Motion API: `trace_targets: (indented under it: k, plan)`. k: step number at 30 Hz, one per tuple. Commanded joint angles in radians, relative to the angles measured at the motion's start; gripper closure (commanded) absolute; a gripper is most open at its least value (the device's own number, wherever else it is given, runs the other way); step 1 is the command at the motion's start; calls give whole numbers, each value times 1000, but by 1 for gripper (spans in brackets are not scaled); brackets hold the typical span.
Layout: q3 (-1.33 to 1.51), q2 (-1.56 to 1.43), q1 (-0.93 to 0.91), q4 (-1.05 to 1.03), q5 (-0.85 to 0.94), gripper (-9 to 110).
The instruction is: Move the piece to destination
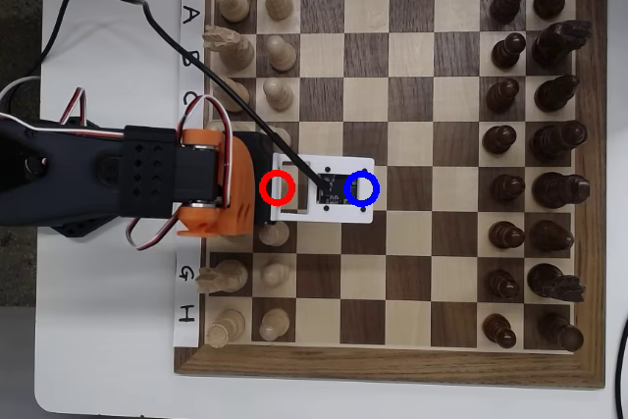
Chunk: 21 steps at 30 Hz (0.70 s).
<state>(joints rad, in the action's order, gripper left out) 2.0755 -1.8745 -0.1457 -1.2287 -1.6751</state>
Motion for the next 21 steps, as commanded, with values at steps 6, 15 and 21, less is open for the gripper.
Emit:
trace_targets:
  k: [6, 15, 21]
  plan:
    - [-20, 0, -6, 9, -14, 100]
    - [-26, 12, -9, 15, 6, 99]
    - [-61, 21, -20, -8, -17, 101]
